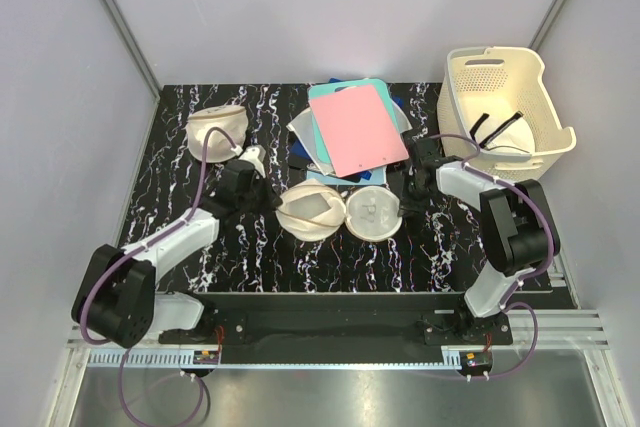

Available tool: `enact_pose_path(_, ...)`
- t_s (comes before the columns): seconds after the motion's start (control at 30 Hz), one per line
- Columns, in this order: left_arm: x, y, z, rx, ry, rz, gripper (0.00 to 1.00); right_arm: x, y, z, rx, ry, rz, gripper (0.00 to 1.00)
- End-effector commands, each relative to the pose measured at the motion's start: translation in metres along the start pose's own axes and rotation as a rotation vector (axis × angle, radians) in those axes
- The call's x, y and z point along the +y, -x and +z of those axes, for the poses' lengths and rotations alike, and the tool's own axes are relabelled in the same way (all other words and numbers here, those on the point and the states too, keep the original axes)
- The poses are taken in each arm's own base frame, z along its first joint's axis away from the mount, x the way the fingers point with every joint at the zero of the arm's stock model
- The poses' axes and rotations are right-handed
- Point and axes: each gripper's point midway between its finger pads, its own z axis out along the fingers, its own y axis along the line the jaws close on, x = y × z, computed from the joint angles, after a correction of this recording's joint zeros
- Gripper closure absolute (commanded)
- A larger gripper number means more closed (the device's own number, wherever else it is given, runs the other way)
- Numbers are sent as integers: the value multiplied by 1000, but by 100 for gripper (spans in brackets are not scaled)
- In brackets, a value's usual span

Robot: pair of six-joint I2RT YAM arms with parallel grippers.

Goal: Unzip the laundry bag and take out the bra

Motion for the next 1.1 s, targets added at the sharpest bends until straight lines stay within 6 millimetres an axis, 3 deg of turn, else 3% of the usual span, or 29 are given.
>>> enact_pose_path(0.0, 11, 0, 12, -18, 35, -5, 100, -1, 7, -14, -39, -8, -9, 99)
enact_pose_path(0.23, 13, -12, 28, 12, 32, -11, 100, 8, 38, -69, -144, -24, -59, 100)
enact_pose_path(0.37, 8, -16, 35, 16, 17, -1, 100, 31, 58, -99, -223, -7, -118, 100)
enact_pose_path(0.43, 6, -18, 38, 16, 8, 0, 100, 37, 60, -105, -232, -24, -145, 100)
enact_pose_path(0.47, 5, -19, 39, 17, 6, 0, 100, 51, 62, -112, -252, -15, -172, 100)
enact_pose_path(0.53, 2, -19, 41, 18, -4, 3, 100, 58, 64, -116, -266, -33, -194, 100)
enact_pose_path(0.57, 1, -19, 42, 17, -6, 1, 100, 73, 64, -122, -285, -17, -224, 100)
enact_pose_path(0.77, -7, -18, 47, 14, -26, 8, 100, 126, 62, -130, -318, 41, -317, 100)
enact_pose_path(1.07, -11, -20, 52, 18, -46, -5, 100, 210, 21, -118, -278, 196, -463, 100)
